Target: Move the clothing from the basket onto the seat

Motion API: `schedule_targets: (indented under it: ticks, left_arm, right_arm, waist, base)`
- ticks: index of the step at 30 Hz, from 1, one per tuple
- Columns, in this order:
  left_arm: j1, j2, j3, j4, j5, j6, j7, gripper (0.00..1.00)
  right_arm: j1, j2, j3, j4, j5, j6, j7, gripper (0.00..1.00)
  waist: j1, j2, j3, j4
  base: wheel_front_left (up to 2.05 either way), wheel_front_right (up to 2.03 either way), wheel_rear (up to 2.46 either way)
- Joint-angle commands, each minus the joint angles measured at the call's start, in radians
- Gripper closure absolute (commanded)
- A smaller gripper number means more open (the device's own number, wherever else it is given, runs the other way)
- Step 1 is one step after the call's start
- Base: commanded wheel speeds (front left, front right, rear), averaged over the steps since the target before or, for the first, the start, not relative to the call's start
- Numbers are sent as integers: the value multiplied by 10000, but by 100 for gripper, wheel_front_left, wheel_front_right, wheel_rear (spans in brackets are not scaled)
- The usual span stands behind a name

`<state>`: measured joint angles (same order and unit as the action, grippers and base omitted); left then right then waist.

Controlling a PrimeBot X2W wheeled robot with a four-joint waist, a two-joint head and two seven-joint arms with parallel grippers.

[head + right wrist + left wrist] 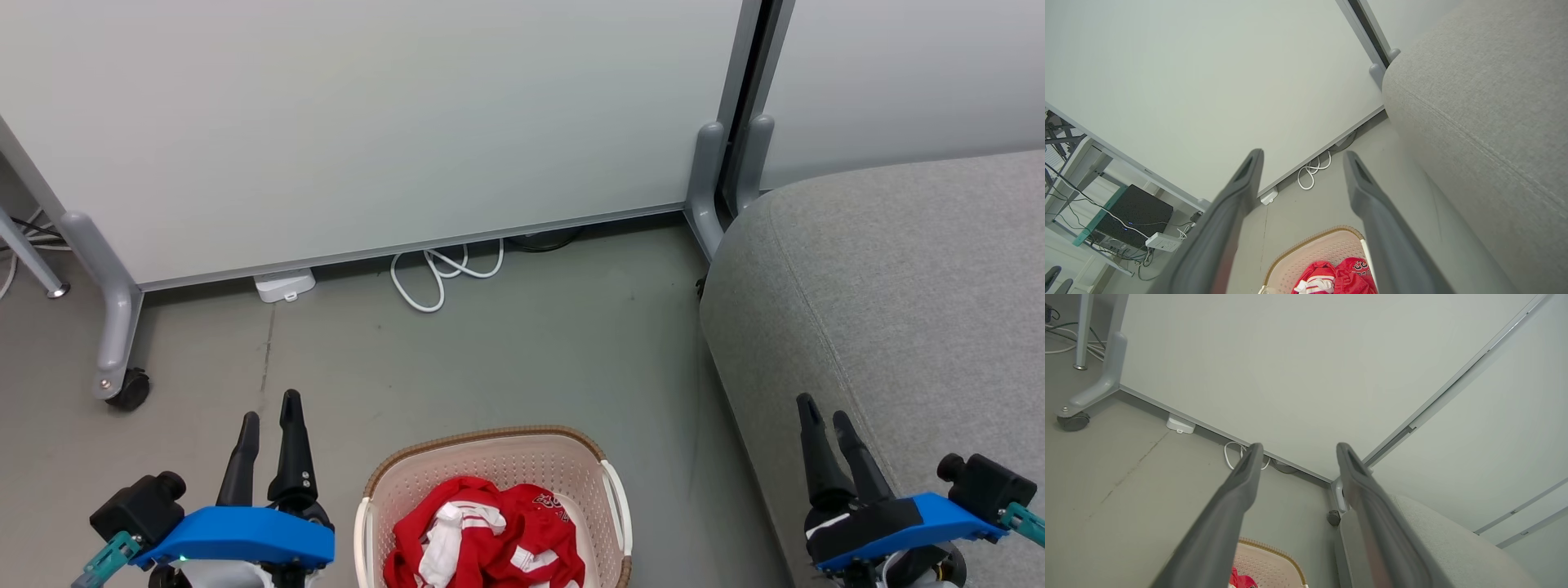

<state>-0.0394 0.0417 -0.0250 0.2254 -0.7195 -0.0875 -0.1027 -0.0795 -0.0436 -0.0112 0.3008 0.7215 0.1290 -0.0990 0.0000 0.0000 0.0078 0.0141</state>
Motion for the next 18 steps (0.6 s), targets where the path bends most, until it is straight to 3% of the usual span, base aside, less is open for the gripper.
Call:
schedule_targets:
  ticks: [1, 18]
  left_arm:
    - [-182, 83, -62, -157, 370, 34, -118, 0]
    - [-167, 105, -337, 130, 2359, -80, -587, 0]
  right_arm:
    - [-264, -65, 28, -142, -366, 14, -114, 0]
    - [-257, -75, 254, -157, -2481, 18, -415, 0]
  waist:
    - [0, 0, 3, 5]
    - [0, 0, 1, 44]
  base:
    - [0, 0, 0]
    - [0, 0, 0]
